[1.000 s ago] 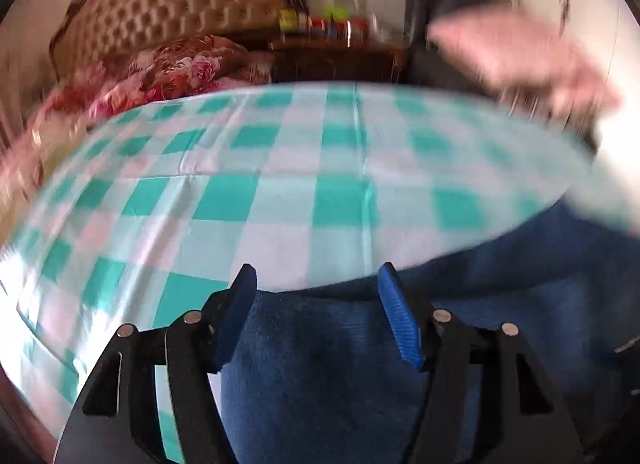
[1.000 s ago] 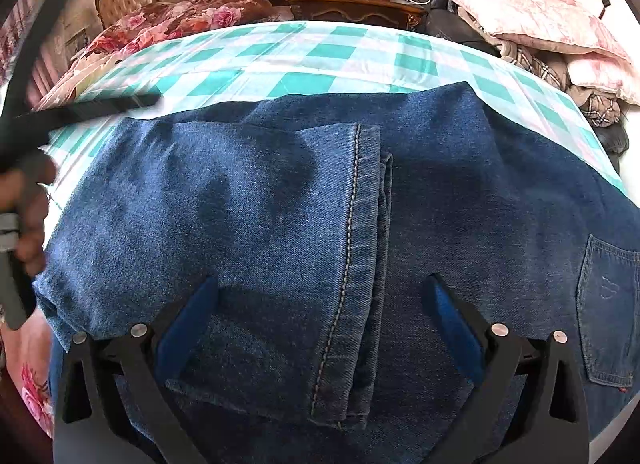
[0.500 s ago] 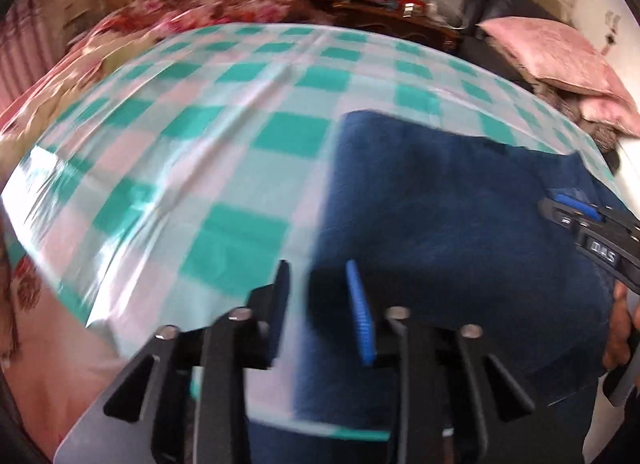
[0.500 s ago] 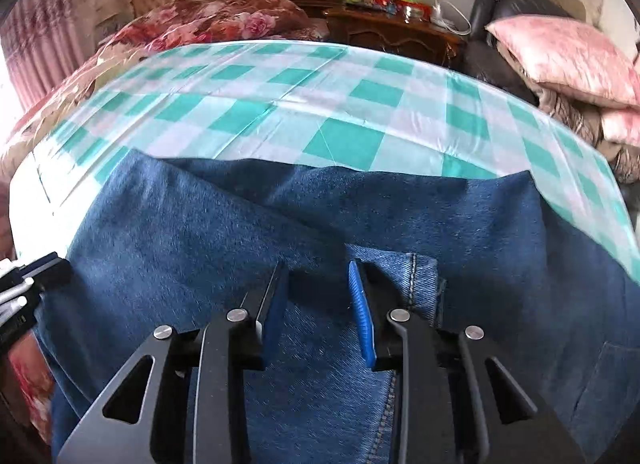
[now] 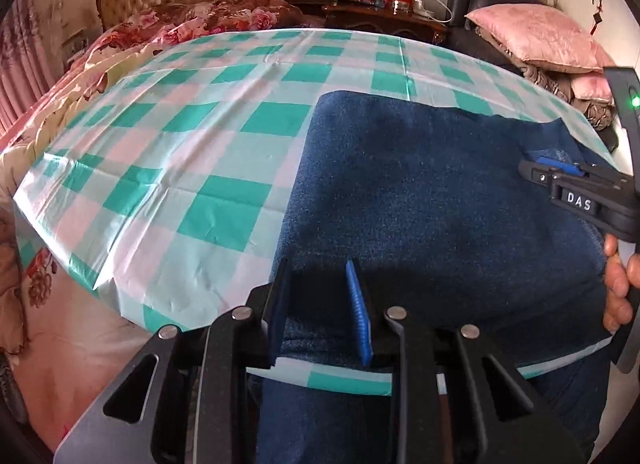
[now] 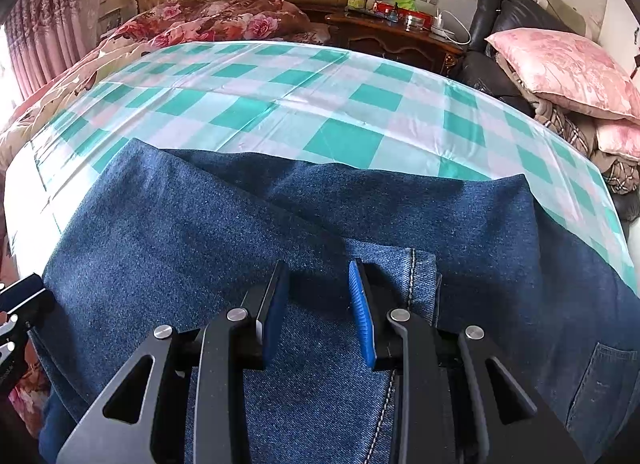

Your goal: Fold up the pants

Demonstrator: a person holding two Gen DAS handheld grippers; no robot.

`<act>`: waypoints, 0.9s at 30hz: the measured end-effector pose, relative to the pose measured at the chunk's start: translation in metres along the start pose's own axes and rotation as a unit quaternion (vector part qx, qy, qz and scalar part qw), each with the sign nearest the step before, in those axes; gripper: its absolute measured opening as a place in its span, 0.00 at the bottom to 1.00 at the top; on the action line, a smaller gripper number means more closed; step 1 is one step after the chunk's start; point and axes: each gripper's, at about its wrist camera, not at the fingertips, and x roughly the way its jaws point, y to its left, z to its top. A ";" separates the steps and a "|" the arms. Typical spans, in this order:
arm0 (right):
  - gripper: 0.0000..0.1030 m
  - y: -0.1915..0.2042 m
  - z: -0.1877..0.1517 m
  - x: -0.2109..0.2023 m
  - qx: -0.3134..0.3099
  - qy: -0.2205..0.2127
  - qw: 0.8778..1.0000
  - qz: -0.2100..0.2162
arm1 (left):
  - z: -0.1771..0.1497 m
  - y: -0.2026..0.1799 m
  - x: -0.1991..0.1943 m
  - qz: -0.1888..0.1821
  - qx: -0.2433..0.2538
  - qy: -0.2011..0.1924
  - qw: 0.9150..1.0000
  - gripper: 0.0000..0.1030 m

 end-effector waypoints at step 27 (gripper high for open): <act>0.59 -0.014 -0.064 -0.044 0.041 0.010 0.995 -0.091 | -0.028 0.045 -0.009 -0.080 -0.068 -0.038 0.994 0.39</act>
